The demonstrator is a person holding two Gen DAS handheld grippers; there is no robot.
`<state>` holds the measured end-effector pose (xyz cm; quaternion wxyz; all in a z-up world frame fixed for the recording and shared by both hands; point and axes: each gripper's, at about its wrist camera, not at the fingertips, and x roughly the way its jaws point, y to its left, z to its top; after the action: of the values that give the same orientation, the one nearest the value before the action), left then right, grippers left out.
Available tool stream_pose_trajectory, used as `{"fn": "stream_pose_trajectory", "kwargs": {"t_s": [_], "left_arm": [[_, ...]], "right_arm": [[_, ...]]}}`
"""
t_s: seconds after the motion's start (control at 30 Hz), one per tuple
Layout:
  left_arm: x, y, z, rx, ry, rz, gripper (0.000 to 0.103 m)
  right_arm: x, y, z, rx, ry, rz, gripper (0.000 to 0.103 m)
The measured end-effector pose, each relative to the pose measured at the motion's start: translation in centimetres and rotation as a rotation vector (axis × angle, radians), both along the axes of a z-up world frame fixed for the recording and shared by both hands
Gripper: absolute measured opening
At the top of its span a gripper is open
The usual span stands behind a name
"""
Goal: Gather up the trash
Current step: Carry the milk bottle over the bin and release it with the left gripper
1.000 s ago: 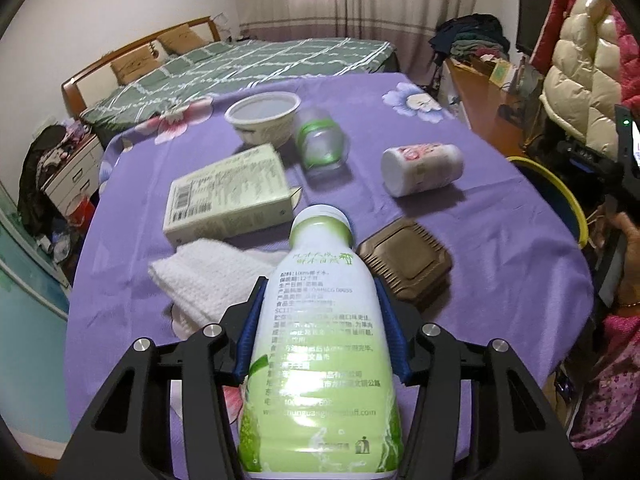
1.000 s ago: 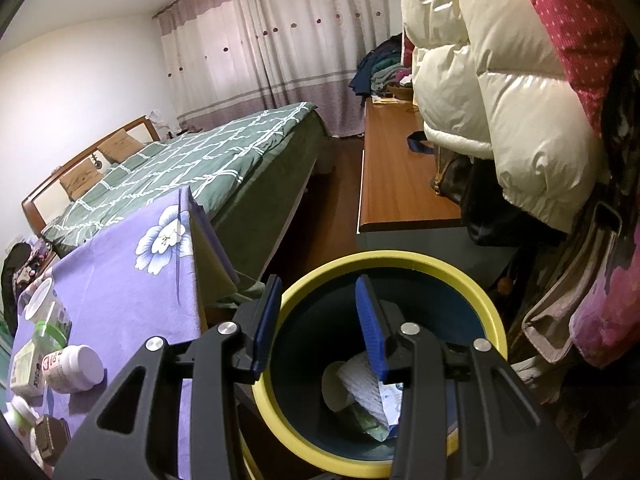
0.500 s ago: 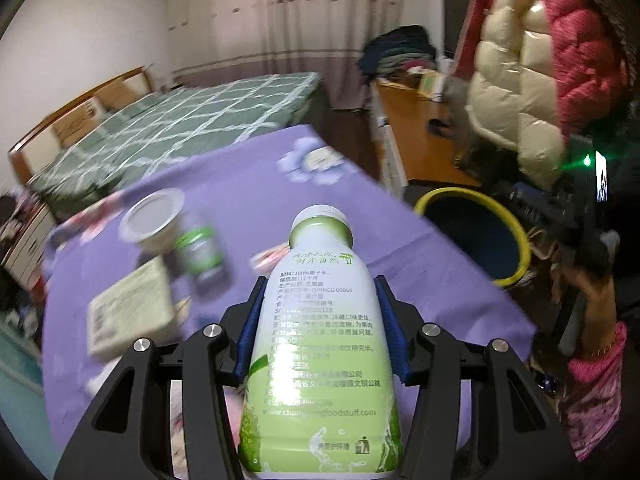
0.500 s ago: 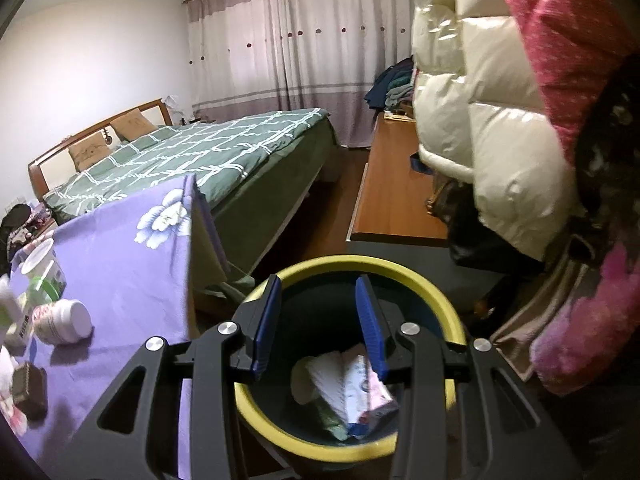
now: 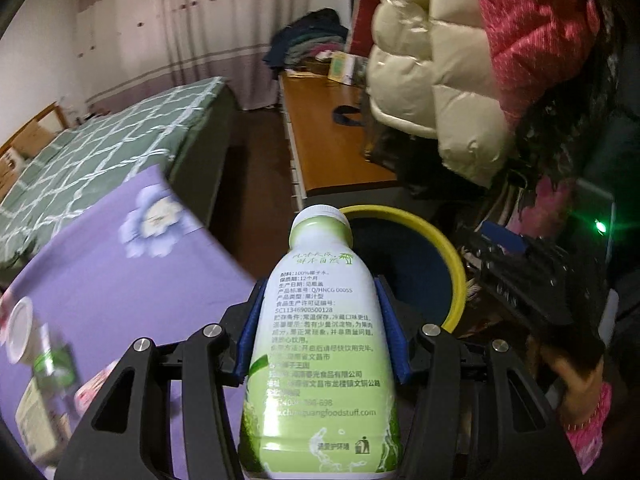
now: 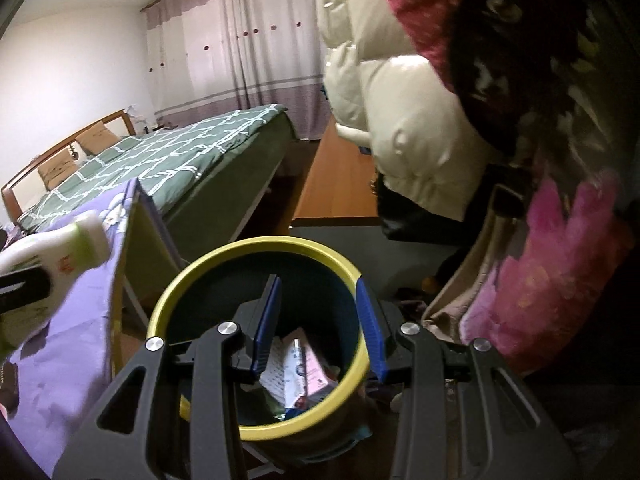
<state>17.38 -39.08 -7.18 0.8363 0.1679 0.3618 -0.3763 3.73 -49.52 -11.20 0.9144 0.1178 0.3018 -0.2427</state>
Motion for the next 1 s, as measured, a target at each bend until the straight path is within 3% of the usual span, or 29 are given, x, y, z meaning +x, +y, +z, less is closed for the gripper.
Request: {"fn": "stream_pose_trajectory", "kwargs": {"t_s": [0.27, 0.4, 0.43, 0.47, 0.5, 0.6, 0.7, 0.83, 1.0], "left_arm": [[1.6, -7.2, -3.3, 0.028, 0.066, -0.045, 0.052], [2.0, -8.7, -4.7, 0.045, 0.086, -0.057, 0.052], [1.9, -9.1, -4.8, 0.051, 0.078, -0.058, 0.058], [1.8, -9.2, -4.8, 0.051, 0.062, -0.055, 0.076], [1.4, -8.9, -4.4, 0.040, 0.026, -0.046, 0.083], [0.8, -7.5, -3.0, 0.008, -0.019, -0.030, 0.086], [0.7, -4.9, -1.2, -0.041, -0.011, -0.008, 0.086], [0.1, 0.7, 1.2, -0.096, -0.041, 0.052, 0.089], [0.0, 9.5, 3.5, -0.130, -0.107, 0.211, 0.092]], "right_arm": [[-1.5, -1.8, -0.5, 0.014, -0.001, -0.036, 0.037], [-2.0, -2.6, -1.0, 0.029, 0.004, -0.053, 0.037], [-2.0, -2.8, -1.1, 0.035, 0.005, -0.055, 0.037], [-2.0, -2.9, -1.2, 0.037, 0.006, -0.056, 0.037], [-2.0, -2.9, -1.3, 0.040, 0.007, -0.055, 0.037], [-1.8, -2.5, -1.4, 0.045, 0.009, -0.048, 0.038], [-1.5, -2.2, -1.4, 0.048, 0.010, -0.033, 0.038], [-0.6, -0.7, -1.3, 0.047, 0.014, 0.005, 0.038], [1.0, 2.4, -0.9, 0.042, 0.014, 0.082, 0.039]]}}
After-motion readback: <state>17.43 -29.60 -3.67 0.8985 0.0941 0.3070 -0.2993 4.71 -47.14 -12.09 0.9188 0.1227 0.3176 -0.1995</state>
